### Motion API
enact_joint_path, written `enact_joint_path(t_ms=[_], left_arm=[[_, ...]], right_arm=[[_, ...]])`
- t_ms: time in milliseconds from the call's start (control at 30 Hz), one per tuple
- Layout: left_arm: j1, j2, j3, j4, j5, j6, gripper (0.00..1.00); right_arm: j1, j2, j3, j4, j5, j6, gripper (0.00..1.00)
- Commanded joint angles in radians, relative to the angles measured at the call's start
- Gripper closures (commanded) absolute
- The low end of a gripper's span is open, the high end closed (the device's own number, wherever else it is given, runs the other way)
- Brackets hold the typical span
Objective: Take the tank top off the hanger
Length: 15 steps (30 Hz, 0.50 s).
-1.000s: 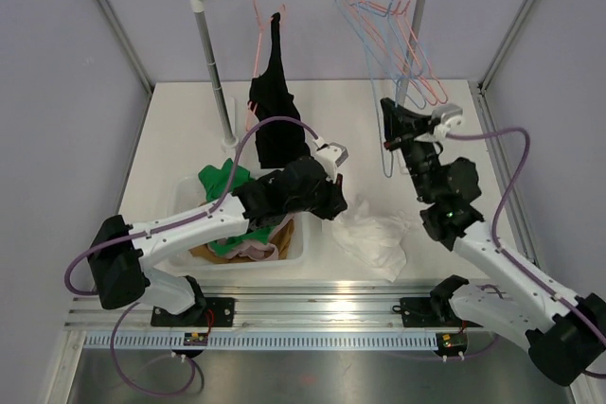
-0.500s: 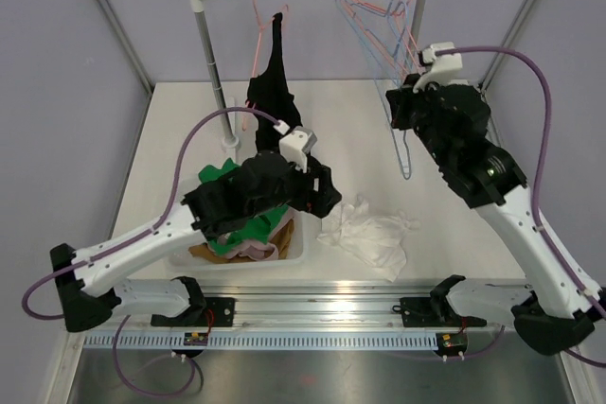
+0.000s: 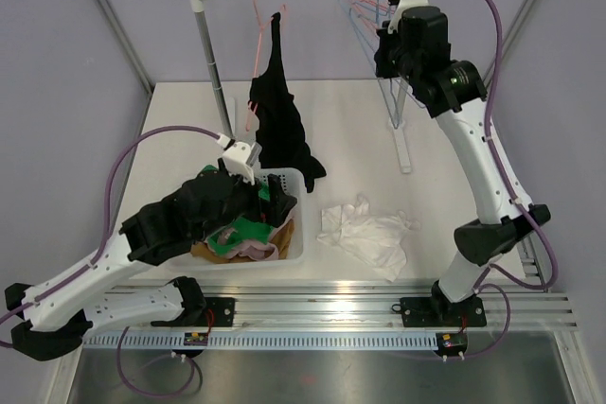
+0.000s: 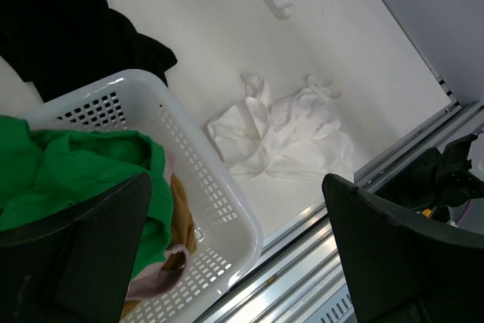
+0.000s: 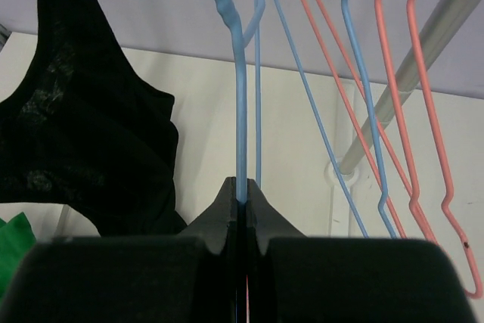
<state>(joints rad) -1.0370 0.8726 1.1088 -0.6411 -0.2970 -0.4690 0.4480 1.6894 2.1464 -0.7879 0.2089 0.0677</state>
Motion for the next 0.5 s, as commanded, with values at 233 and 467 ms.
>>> enact_joint_path(t_ms=[233,467], left_arm=[[-0.005,-0.098,-0.066,-0.052,-0.079,0.0,0.01],[-0.005,-0.083,-0.101,0.001,-0.039,-0.014,0.01]], right_arm=[[-0.103,0.282,0.444,-0.129,-0.161,-0.019,1.0],[-0.101,0.198,0.256,-0.054,-0.181,0.038,0.83]])
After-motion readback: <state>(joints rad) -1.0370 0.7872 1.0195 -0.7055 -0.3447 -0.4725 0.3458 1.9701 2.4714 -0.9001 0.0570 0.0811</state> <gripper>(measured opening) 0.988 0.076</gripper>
